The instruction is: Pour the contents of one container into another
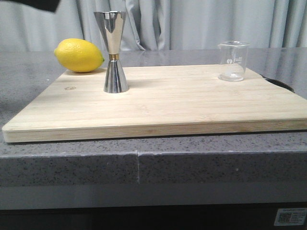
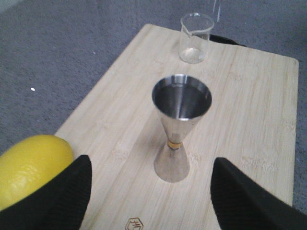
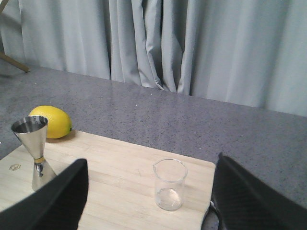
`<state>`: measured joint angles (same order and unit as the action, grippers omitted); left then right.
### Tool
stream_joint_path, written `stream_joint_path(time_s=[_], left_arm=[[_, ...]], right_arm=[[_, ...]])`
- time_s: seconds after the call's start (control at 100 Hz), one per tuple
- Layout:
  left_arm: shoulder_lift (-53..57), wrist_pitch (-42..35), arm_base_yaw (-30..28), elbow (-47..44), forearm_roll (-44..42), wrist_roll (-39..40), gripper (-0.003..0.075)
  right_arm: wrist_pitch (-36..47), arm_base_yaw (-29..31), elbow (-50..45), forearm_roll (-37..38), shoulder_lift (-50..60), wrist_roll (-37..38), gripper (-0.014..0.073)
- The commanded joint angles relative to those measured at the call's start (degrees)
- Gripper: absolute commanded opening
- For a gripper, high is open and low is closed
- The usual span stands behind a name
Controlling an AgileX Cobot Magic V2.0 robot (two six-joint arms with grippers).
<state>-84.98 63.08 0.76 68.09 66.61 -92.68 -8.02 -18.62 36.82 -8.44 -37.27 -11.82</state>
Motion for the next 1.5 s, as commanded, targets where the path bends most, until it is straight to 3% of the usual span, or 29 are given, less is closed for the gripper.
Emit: stream_joint_path(time_s=[0.0, 0.17, 0.36, 0.55, 0.77, 1.14, 1.33, 1.49], left_arm=[[6.1, -0.2, -0.7, 1.6, 6.0, 1.2, 0.0484], [14.3, -8.4, -1.1, 1.6, 7.5, 4.5, 0.0484], [23.7, -20.7, -1.1, 1.3, 6.1, 13.7, 0.0477], [31.7, -27.3, -1.1, -1.4, 4.3, 16.1, 0.0419], [39.4, -35.8, -1.1, -10.3, 3.2, 19.2, 0.0419], [55.6, -40.8, -1.1, -30.0, 3.1, 20.9, 0.0419], [64.8, -43.5, -1.1, -38.1, 3.1, 23.2, 0.0419], [72.0, -43.5, -1.1, -44.6, 2.6, 23.3, 0.0419]], right_arm=[[5.0, 0.4, 1.6, 0.0, 0.3, -0.1, 0.0492], [5.7, 0.4, 1.6, 0.0, 0.3, -0.1, 0.0491], [7.1, 1.6, 2.0, 0.1, 0.3, -0.1, 0.0491], [3.0, 8.4, 4.6, 2.4, 0.3, -0.1, 0.0491], [-6.7, 15.5, 9.6, 5.5, 0.4, -0.1, 0.0491], [-12.6, 15.8, 11.3, 10.2, 10.9, -0.1, 0.0491], [-22.6, 15.8, 11.3, 12.5, 17.5, 0.2, 0.0466], [-32.8, 15.8, 11.3, 19.2, 22.1, 4.4, 0.0415]])
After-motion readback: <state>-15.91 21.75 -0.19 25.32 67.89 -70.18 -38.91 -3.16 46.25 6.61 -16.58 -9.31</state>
